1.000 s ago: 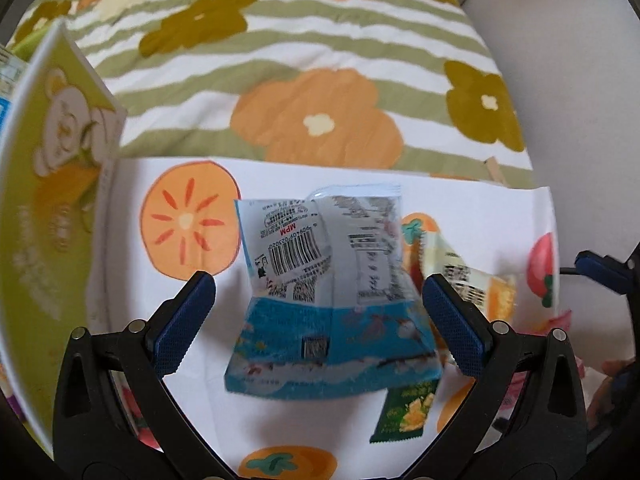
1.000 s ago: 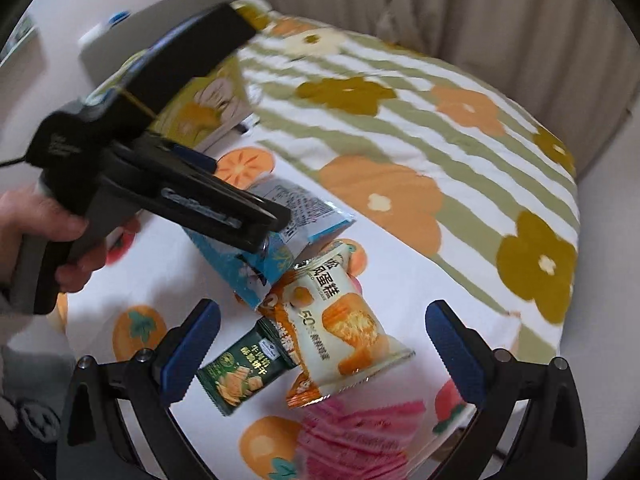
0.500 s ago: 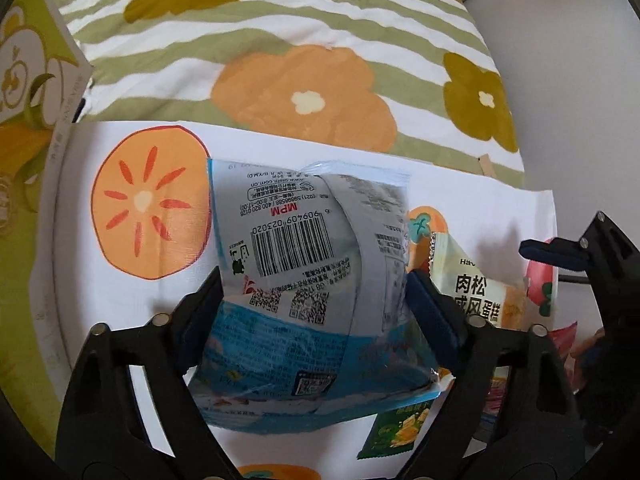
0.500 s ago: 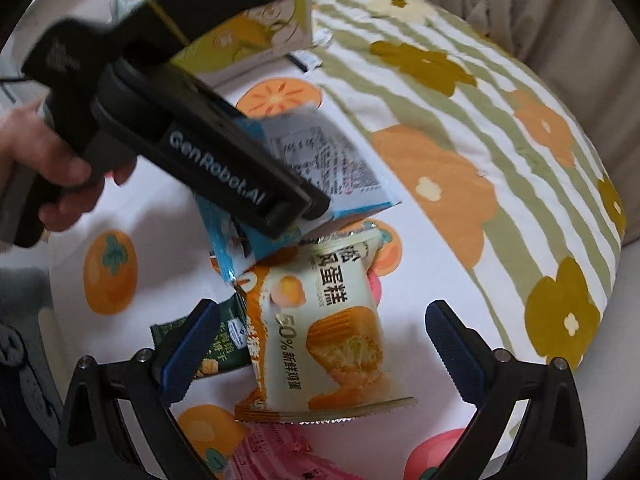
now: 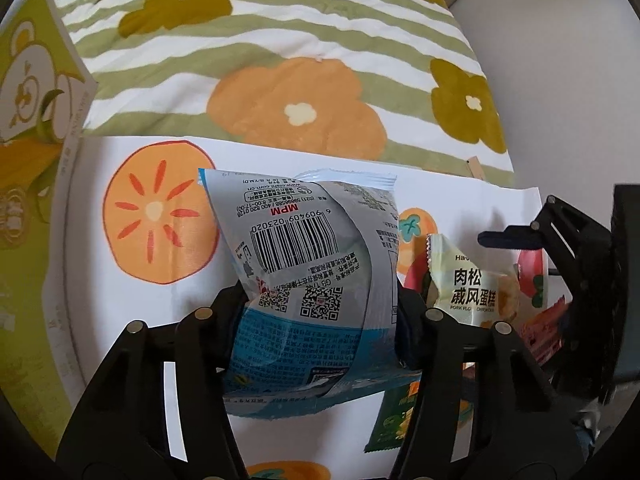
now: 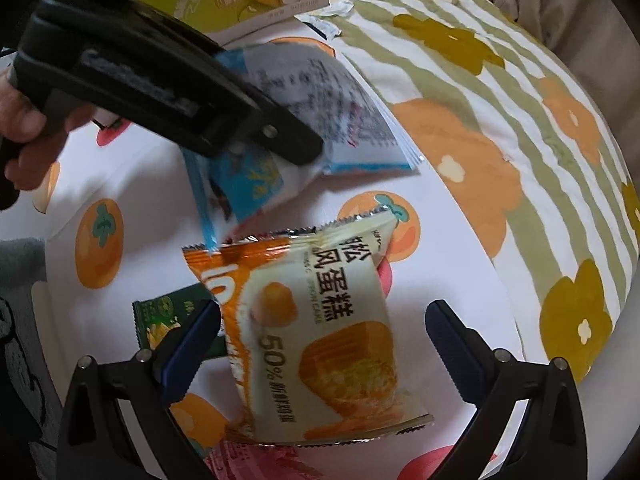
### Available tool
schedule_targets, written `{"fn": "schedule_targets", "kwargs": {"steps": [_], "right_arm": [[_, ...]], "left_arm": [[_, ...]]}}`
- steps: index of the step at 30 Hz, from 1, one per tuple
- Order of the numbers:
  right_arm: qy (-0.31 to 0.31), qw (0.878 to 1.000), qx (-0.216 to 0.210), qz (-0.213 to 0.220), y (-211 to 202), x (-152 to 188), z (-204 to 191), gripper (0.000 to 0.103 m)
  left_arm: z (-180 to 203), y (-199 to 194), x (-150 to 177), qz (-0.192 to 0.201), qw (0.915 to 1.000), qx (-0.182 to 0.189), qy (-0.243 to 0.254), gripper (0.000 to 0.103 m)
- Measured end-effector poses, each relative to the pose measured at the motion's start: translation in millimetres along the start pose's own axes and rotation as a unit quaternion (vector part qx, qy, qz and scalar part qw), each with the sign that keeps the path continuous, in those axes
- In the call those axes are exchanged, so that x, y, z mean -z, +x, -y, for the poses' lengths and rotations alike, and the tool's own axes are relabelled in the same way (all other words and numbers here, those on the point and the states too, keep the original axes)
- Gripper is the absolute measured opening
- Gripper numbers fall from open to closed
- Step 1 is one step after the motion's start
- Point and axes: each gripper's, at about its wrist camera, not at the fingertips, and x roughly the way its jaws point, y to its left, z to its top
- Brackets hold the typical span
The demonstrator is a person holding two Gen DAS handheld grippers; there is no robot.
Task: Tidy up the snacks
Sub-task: 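Grasp the blue MPM bag with the left tool while the right tool grasps the orange cake bag, then carry both bags into the green box and open both tools to release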
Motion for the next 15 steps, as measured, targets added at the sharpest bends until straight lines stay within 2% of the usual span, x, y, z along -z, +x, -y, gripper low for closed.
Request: {"fn": "schedule_targets", "kwargs": {"steps": [4,5,6,8,15], "right_arm": [[0.001,1.0,-0.009,-0.004,3.5,-1.7,3.8,0.1],[0.0,1.0,-0.01,-0.006,4.1,-2.0,3.2,0.092],[-0.004,1.0,-0.014,-0.009,5.8,-2.7,2.0,0.077],[-0.005,1.0,-0.021,-0.017,8.3,-1.3,-0.5,0.065],[0.026,1.0,-0.012,0.003,-5.2,-1.2,-0.7,0.06]], "left_arm": [[-1.7,-4.4,2.7,0.002,1.0,-0.009,0.0,0.053],[-1.4,-5.7,3.3,0.004,0.9999,-0.01,0.001,0.053],[-0.8,-7.6,4.3,0.005,0.9999,-0.012,0.004,0.053],[0.4,-12.0,5.6,0.01,0.9997,-0.019,0.011,0.053],[2.5,-44.2,8.3,0.039,0.999,-0.017,0.015,0.052]]}}
